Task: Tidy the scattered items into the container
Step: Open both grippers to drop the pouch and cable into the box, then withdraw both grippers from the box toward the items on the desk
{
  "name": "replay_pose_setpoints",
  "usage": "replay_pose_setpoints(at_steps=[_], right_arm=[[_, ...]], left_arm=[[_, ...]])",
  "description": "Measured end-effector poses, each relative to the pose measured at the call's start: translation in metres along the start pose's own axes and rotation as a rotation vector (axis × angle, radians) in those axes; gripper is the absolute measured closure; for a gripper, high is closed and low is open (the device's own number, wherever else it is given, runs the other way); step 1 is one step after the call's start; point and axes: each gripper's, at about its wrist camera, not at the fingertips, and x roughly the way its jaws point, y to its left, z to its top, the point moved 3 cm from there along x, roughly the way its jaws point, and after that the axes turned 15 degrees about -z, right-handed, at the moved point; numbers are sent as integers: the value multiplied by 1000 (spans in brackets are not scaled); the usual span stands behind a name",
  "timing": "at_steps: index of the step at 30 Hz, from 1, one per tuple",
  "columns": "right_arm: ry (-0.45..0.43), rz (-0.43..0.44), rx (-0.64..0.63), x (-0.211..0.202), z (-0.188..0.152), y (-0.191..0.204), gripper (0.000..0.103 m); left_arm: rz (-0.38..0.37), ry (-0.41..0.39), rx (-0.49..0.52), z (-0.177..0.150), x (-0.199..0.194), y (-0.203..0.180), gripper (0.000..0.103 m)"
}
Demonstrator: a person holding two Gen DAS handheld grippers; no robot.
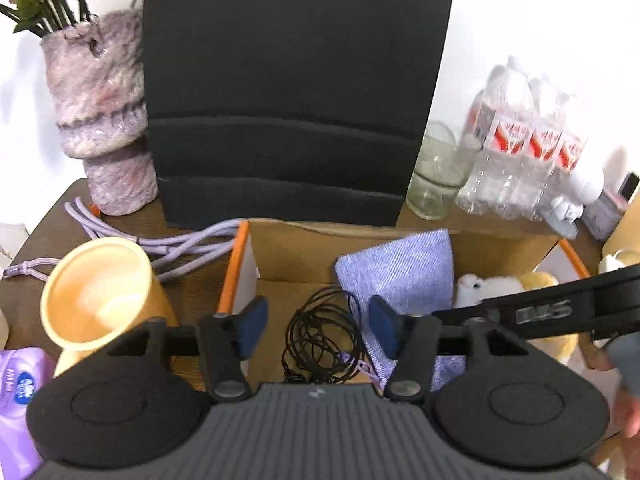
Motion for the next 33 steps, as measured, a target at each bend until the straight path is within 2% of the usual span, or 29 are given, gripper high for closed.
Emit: replay_pose_setpoints(at_steps=[1,2,3,4,6,7,8,10,13,16,22,25,29,33], right_arm=[[-17,-7,4,-8,0,-4,40],[-35,-16,9,-16,0,-9,35],[-52,-34,14,-25,0,-13,34],[-61,-50,18,-32,0,-15,33],[-84,-99,12,-45,-1,-18,22],[-104,-136,2,-54,-2,-20,10],[-134,-170,-8,-63,-4,-24,5],[-213,-242,-38,-82,-10,-28,0],[-231,-281,-71,-99,-21,-37,0],[-290,-285,-90,-116,-39,-40,0],[-441,-343,-159,-141,-78,-31,0],[-459,-364,-208,-146,-98,-25,0],[-499,-330,-229,-154,-126,-17,0],[-557,-280,-185,-163,-156,-17,0]], left_arm=[[1,-1,6,2,-4,-2,36],[10,-3,10,3,-7,-4,29],[27,-4,12,5,-10,-6,19],[52,-2,12,6,-14,-8,16],[83,-11,15,8,-22,-13,0],[91,-30,17,8,-28,-16,0],[101,-55,18,8,-34,-18,0],[120,-100,19,6,-45,-23,0],[127,-81,37,4,-52,-31,0],[114,-68,51,-4,-61,-39,0],[121,-158,115,-26,-89,-62,0],[99,-190,118,-39,-102,-70,0],[86,-235,112,-63,-119,-78,0],[82,-285,126,-89,-138,-78,0]])
